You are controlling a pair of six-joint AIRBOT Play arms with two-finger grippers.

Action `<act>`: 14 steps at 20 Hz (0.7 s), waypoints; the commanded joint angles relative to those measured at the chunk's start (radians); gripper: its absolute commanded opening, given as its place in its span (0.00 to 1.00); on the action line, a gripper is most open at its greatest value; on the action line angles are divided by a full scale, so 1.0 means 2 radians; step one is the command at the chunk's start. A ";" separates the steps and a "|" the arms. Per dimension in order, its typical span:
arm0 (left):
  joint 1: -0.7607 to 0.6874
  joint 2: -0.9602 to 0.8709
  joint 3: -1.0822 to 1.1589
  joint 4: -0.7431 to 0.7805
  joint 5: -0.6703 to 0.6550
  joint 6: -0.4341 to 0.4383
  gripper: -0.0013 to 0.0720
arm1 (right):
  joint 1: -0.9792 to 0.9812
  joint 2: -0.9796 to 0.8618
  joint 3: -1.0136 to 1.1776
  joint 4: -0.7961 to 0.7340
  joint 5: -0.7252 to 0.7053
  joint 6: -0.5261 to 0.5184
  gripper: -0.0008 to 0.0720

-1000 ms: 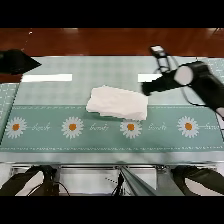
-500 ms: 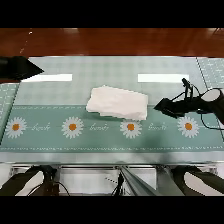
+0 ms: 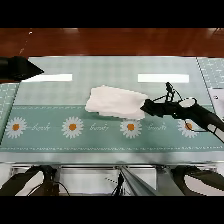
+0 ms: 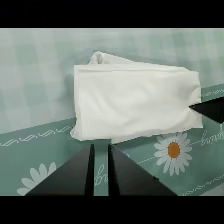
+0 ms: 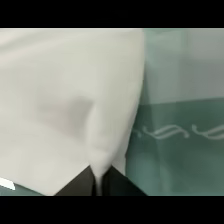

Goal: Fold the shirts.

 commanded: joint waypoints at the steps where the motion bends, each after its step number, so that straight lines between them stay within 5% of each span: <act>1: 0.000 -0.003 0.000 0.000 0.004 0.000 0.19 | -0.028 0.032 0.028 -0.014 0.030 -0.061 0.05; 7: -0.003 -0.047 0.000 0.000 0.039 0.000 0.17 | -0.235 0.167 0.144 -0.207 0.193 0.076 0.05; 14: -0.022 -0.113 0.000 0.000 0.039 0.038 0.17 | -0.497 0.242 0.194 -0.412 0.384 0.170 0.05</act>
